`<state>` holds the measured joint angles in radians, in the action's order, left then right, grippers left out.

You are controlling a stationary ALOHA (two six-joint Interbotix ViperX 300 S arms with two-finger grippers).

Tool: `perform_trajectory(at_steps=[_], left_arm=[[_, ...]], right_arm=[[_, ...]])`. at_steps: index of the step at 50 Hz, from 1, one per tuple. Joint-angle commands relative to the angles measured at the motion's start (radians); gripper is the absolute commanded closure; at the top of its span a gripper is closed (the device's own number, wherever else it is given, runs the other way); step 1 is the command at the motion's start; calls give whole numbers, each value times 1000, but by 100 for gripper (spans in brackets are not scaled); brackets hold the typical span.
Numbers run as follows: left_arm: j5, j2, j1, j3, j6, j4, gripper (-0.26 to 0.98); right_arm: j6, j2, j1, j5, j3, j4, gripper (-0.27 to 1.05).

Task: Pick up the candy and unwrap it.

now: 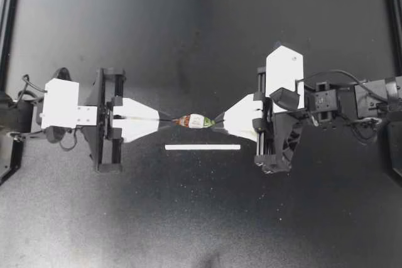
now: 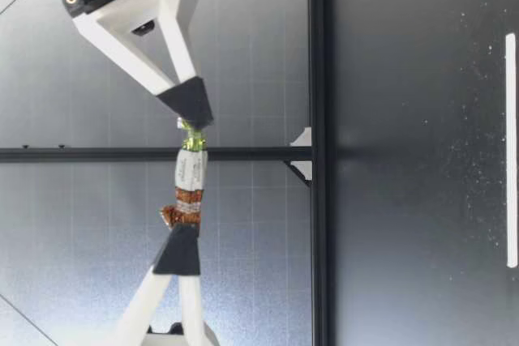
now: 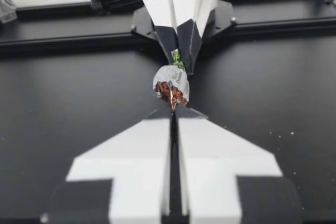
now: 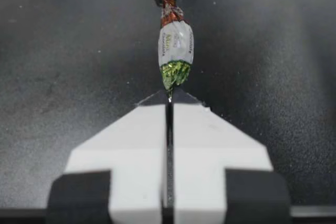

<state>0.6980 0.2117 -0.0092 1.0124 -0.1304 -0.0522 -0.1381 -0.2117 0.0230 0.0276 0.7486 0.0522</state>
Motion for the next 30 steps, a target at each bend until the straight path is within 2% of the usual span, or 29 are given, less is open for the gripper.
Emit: perform_trajectory(at_steps=[1,13,30], left_arm=[[9,-5,3,-26,-6,0,89],[9,-48,3,-71,-6,0,89],[12,9,3,-20,0,-2,89]], right_arm=[[6,2,-5,20,-34,-12,95],[17,49,-3,18,-91,-37,95],[-25,-15,-5,26,-8,-25,95]])
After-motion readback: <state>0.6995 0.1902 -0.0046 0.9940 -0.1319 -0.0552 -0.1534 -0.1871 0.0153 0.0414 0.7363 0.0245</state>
